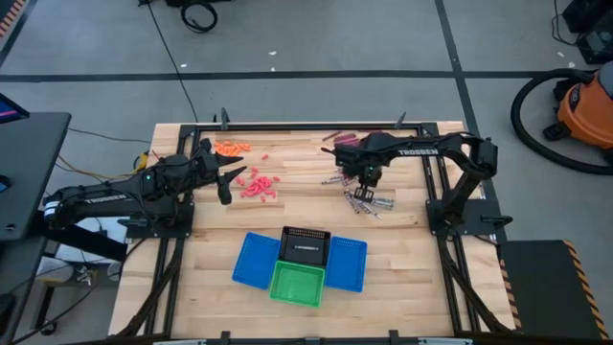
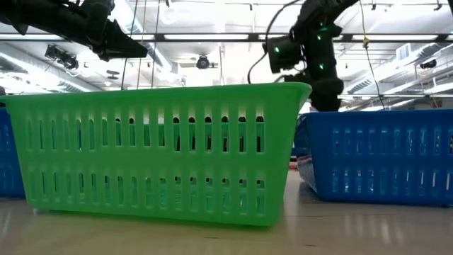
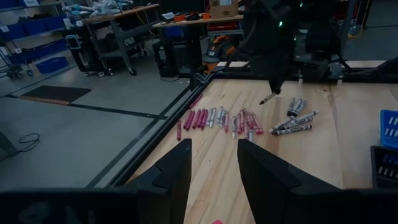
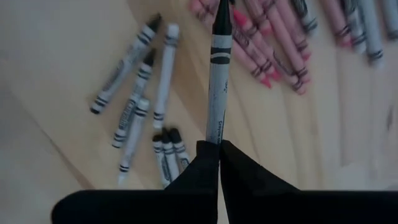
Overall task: Sort crayons
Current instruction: Put the black crayon into the black bin
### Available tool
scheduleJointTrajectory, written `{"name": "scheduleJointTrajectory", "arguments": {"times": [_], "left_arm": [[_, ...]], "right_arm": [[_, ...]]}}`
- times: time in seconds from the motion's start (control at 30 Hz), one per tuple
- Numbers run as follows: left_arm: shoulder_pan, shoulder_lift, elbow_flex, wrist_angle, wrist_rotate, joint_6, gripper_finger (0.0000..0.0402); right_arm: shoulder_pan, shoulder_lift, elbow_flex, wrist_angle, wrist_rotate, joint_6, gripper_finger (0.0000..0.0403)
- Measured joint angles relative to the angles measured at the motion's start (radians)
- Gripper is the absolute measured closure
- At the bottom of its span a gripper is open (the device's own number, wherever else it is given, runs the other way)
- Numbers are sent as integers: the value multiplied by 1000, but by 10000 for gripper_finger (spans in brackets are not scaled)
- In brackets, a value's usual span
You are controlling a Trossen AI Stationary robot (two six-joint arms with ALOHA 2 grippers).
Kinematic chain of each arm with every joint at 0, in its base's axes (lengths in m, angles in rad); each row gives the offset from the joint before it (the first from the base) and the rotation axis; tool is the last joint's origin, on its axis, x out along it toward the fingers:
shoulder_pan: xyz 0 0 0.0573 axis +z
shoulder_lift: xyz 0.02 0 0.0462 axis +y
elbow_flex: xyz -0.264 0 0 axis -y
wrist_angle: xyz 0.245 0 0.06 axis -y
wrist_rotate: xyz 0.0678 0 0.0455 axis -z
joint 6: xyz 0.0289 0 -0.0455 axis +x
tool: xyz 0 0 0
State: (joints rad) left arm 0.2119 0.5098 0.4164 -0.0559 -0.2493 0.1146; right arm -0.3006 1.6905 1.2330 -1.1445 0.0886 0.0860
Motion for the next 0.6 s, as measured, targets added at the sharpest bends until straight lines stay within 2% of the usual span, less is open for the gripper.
{"name": "scheduleJointTrajectory", "arguments": {"times": [0.13, 0.33, 0.6], "left_arm": [[0, 0, 0, 0, 0, 0, 260], [0, 0, 0, 0, 0, 0, 260], [0, 0, 0, 0, 0, -49, 260]], "right_arm": [[47, 0, 54, 2, -15, 16, 388], [123, 0, 102, 63, -93, 64, 387], [257, 6, 115, 400, -283, 124, 387]]}}
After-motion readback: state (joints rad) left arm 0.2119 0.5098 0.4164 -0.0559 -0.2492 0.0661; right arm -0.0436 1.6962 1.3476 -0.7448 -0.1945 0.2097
